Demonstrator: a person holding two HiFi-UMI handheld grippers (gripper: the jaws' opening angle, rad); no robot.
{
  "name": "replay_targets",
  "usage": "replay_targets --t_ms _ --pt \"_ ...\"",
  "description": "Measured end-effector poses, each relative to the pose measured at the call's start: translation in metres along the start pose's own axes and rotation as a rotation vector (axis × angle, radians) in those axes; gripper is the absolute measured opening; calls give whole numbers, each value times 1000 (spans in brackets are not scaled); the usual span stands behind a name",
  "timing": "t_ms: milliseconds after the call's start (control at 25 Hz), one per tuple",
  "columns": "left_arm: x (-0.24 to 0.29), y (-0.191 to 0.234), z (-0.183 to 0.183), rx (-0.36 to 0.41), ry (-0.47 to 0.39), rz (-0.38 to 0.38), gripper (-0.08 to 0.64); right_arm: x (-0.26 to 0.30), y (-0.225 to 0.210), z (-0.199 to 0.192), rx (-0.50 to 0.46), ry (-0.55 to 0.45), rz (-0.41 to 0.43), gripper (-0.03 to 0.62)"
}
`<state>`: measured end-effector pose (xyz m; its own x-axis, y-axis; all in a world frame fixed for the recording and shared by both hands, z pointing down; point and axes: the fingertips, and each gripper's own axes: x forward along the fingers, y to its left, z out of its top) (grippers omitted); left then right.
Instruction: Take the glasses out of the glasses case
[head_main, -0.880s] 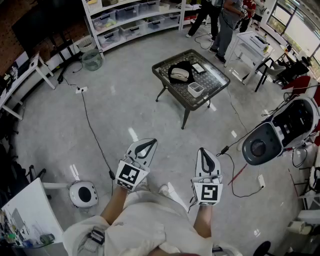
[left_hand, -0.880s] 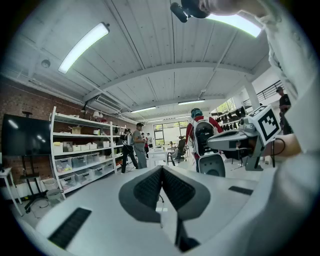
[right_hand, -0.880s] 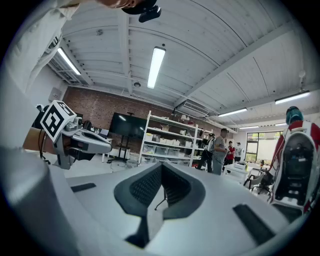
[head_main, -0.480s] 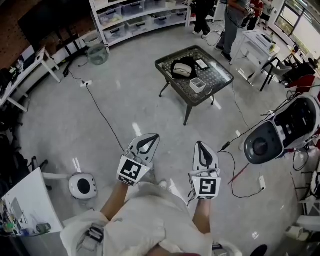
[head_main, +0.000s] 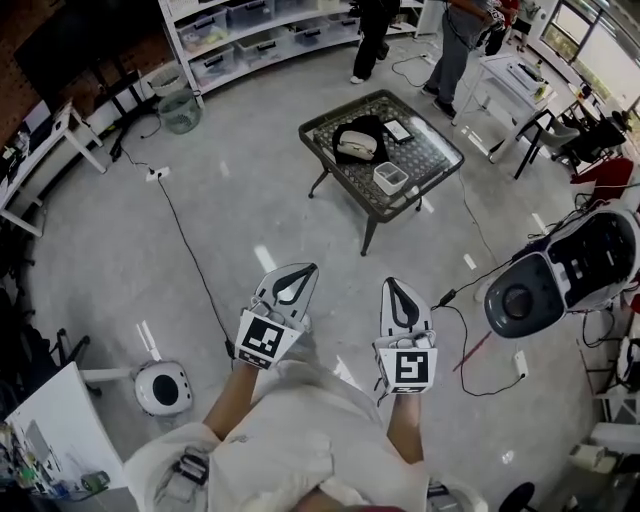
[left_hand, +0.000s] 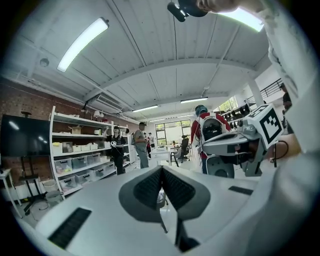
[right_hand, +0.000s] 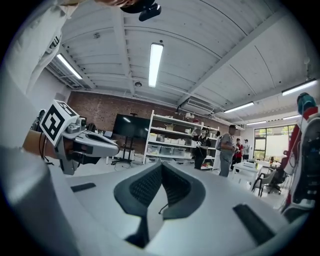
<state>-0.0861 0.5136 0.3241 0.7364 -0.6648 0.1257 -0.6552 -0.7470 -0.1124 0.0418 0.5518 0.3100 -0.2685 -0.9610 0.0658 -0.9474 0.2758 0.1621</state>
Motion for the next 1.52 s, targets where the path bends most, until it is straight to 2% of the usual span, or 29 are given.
replay_targets --t_ms 200,360,840,1200,1360,1520 --pt "38 51 3 19 2 -20 12 56 -17 4 -11 30 -44 6" --pt "61 93 6 22 -7 -26 12 102 -19 8 -25 33 -43 6" --pt "109 182 -10 -20 -14 -53 12 205 -16 9 -47 58 -60 6" --pt "143 215 -23 -49 -14 -39 12 251 -23 -6 -25 98 -31 6" --pt "167 225 -28 -49 -8 -17 12 277 -42 -16 -27 89 -16 6" --pt "201 249 -26 -47 7 18 12 319 -63 -19 -15 77 33 6"
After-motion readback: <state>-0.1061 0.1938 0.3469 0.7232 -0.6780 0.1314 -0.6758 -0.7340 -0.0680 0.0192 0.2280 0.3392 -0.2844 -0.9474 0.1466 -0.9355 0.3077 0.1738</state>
